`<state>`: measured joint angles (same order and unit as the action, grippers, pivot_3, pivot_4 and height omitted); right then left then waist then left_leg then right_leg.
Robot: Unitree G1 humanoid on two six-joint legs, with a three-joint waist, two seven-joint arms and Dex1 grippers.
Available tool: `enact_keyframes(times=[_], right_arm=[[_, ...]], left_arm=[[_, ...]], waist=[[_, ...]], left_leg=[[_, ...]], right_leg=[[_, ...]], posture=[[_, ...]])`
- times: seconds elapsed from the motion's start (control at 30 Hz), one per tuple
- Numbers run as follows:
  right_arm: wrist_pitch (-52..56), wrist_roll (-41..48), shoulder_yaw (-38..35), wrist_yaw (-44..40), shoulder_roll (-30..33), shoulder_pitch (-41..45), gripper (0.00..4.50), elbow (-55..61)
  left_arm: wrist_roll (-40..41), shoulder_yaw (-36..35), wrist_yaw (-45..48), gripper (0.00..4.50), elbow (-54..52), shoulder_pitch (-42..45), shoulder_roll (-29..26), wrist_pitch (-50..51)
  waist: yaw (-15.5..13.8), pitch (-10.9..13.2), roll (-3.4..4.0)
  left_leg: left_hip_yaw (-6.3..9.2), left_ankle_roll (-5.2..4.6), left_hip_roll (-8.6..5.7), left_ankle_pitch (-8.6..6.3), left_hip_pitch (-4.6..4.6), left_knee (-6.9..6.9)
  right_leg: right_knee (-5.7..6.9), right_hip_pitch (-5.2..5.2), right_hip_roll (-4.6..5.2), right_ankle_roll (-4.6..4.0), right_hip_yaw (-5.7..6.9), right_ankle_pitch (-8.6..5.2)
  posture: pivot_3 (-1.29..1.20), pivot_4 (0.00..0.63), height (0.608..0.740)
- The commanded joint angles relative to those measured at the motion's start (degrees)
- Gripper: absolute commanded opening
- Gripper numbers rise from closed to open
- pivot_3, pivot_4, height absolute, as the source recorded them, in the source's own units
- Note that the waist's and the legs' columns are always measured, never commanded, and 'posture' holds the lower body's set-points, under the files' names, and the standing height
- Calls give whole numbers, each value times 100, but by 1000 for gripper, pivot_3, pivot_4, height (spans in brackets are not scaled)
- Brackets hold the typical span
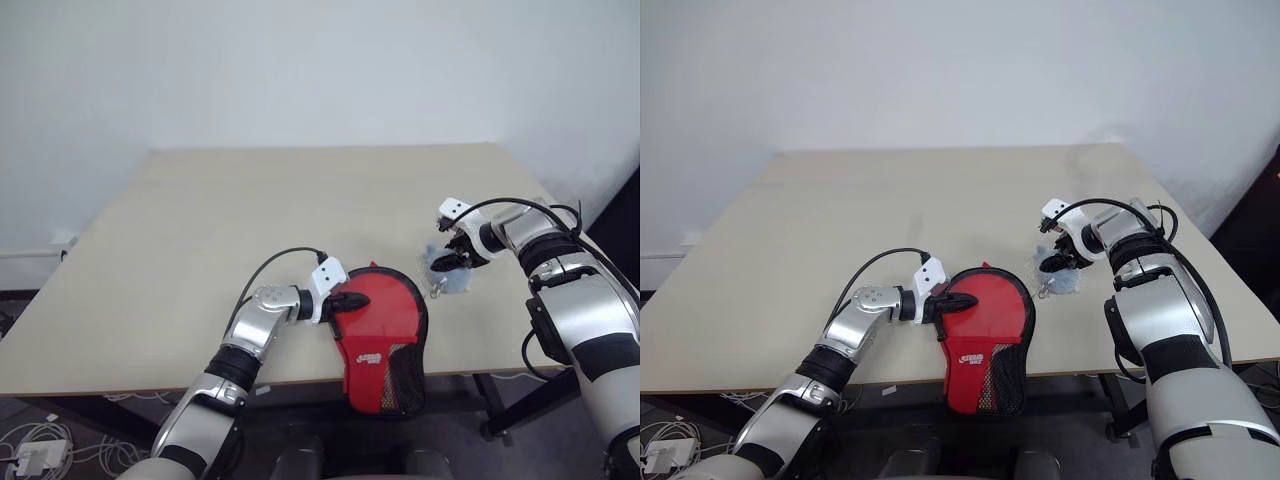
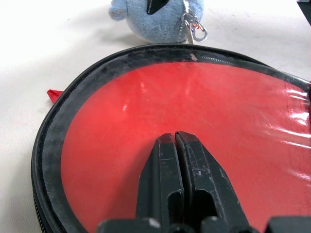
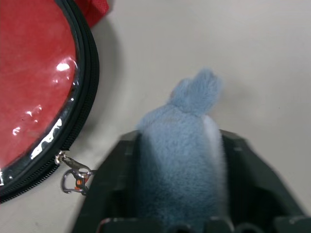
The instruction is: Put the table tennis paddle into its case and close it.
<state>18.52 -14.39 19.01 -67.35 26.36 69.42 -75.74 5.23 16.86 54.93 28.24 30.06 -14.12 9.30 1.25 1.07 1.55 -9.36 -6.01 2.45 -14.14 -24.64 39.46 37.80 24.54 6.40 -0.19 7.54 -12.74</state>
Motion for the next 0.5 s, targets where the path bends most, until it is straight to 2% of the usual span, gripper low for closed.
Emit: enact_keyframes(times=[0.03,0.1,0.17,0.3,0.5], right_arm=[[-92,-83,-68,-29,78,46,967,67],[-125,-102,-54,-87,103,35,441,85],[-193,-96,-67,-104,136,34,149,125],[-618,-103,-70,-140,327,21,97,363],[-849,-115,41,-728,814,-440,90,1285]], left_arm=[[-283,181,-93,0,385,-174,-14,175],[-286,182,-91,0,392,-167,-17,172],[-288,183,-91,0,402,-155,-17,170],[-293,195,-88,0,394,-152,-11,179],[-254,174,-117,0,299,-183,15,200]], waist=[[-1,0,0],[-1,0,0],[-1,0,0],[-3,1,2],[-17,2,3]], left_leg=[[0,0,0,0,0,0],[0,0,0,0,0,0],[0,0,-2,0,0,-1],[0,0,-4,0,0,-2],[0,3,-22,2,-1,-14]], right_leg=[[0,0,0,10,0,-6],[0,0,1,11,-1,-7],[0,0,3,11,0,-7],[0,0,6,12,1,-7],[0,2,30,21,4,-12]], posture=[[0,0,706],[0,0,706],[0,0,706],[0,0,706],[0,0,706]])
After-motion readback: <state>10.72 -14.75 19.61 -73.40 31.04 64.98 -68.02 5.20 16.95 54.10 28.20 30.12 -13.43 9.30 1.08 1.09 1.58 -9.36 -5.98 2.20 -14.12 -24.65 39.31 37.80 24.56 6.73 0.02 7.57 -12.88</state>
